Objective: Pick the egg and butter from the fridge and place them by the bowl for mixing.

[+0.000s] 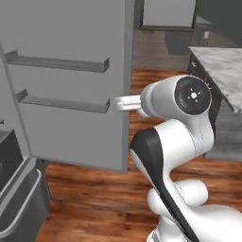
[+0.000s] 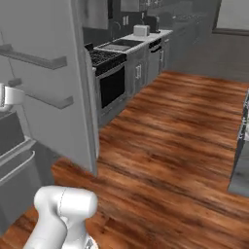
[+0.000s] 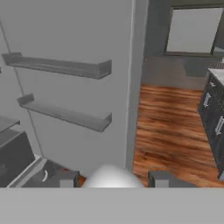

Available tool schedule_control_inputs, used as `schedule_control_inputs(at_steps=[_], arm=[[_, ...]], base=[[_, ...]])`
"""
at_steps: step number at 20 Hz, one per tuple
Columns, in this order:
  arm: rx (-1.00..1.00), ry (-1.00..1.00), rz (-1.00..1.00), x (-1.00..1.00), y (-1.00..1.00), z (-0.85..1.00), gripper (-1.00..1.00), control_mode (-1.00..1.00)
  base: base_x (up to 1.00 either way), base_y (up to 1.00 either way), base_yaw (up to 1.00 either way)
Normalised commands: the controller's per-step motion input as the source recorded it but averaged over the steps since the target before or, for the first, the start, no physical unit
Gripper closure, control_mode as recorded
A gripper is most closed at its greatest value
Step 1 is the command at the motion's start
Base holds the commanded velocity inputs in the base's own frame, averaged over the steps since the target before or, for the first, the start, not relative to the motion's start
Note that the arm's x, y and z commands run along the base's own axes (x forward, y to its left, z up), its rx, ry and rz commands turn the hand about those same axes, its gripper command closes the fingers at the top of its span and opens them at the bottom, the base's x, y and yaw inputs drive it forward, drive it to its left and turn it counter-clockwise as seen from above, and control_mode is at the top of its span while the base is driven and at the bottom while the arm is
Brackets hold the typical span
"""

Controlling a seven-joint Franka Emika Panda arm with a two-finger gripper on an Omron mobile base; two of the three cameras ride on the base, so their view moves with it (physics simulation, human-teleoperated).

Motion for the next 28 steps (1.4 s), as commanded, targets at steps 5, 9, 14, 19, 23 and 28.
schedule_control_inputs(at_steps=[5,9,14,19,23,28], arm=[[0.0,0.0,0.0,0.0,0.0,0.0,1.0,1.0],[0.0,0.0,0.0,0.0,0.0,0.0,1.0,1.0],[0.0,0.0,0.0,0.0,0.0,0.0,1.0,1.0],[0.0,0.0,0.0,0.0,0.0,0.0,1.0,1.0],[0.0,0.0,0.0,0.0,0.0,0.0,1.0,1.0],[0.0,0.0,0.0,0.0,0.0,0.0,1.0,1.0]], base=[[-0.83,0.0,-0.78],[-0.24,-0.22,-0.53],[0.01,-0.58,-0.23],[0.58,-0.48,-0.03],[0.69,-0.45,0.03],[0.53,-0.68,0.12]])
